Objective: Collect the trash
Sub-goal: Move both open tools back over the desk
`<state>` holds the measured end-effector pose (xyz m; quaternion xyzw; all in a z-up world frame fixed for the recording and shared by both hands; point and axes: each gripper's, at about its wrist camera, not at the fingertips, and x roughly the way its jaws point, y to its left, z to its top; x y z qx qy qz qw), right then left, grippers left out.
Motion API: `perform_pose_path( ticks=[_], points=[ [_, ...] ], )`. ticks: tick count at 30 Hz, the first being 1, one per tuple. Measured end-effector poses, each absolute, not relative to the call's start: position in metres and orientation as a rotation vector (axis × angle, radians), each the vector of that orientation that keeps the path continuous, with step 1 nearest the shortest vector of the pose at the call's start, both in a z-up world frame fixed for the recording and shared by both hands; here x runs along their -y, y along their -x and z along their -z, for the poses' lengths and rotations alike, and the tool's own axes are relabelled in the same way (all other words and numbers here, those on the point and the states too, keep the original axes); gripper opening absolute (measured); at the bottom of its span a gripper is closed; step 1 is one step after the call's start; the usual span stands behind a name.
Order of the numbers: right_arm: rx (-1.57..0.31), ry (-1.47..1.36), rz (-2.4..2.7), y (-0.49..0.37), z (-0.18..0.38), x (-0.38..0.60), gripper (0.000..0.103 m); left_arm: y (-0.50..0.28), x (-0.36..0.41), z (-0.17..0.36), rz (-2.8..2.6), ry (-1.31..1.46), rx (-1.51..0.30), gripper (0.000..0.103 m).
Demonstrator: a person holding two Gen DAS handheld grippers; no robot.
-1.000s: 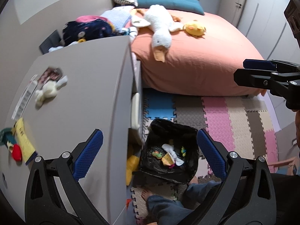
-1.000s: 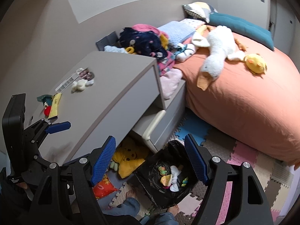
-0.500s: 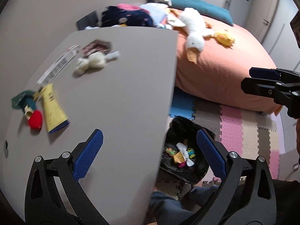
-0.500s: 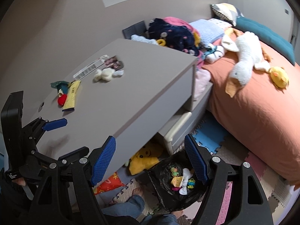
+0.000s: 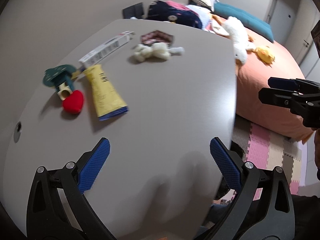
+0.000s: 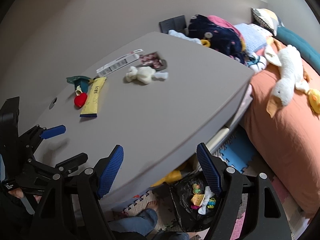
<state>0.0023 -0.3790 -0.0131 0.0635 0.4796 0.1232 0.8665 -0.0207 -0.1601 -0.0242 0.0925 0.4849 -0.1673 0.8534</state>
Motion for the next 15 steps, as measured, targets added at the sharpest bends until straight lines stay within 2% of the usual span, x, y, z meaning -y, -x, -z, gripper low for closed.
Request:
perform_pose_path(
  ticks=[15],
  points=[
    [-1.037,-0.087,-0.304,-0.051,0.028,0.336,0.076,-0.007,0.106,0.027,0.246,-0.111,-1.028,0.097]
  ],
)
